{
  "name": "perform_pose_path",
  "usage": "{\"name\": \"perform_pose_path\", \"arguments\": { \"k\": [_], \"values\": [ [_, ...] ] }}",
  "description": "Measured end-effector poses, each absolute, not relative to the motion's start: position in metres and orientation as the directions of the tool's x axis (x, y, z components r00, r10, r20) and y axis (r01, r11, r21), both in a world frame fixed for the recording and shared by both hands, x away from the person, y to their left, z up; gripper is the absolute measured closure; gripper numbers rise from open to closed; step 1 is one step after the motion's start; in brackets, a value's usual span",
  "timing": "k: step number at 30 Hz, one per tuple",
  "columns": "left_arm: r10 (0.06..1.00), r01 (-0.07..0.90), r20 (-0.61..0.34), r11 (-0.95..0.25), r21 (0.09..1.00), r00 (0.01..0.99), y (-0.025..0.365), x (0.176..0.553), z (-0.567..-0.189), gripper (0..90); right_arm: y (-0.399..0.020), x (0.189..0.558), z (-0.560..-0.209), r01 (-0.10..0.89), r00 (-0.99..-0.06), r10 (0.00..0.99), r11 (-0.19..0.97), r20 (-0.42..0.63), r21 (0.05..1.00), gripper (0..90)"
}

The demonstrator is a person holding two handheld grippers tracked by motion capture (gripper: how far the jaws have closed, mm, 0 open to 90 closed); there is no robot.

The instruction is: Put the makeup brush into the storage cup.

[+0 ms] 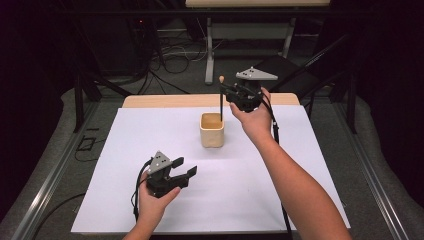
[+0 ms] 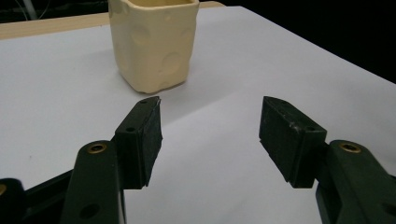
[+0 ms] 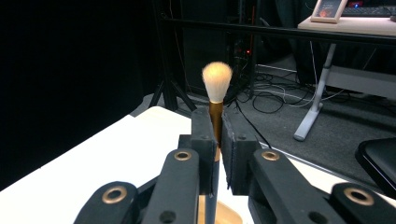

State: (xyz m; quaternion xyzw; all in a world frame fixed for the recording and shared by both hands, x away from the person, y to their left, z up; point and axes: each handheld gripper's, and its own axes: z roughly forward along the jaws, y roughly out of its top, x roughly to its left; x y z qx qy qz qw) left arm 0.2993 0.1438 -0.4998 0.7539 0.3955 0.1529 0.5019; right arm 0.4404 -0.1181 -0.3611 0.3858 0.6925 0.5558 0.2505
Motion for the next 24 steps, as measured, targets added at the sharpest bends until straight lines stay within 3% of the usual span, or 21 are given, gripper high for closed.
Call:
{"name": "perform_pose_path", "arguments": {
  "k": [24],
  "values": [
    [0.754, 0.438, -0.156, -0.189, 0.879, 0.638, 0.146, 0.299, -0.5, 38.9, -0.105, 0.446, -0.37, 0.254, -0.579, 0.813, 0.109, 0.061, 0.961, 84.2]
  ]
}}
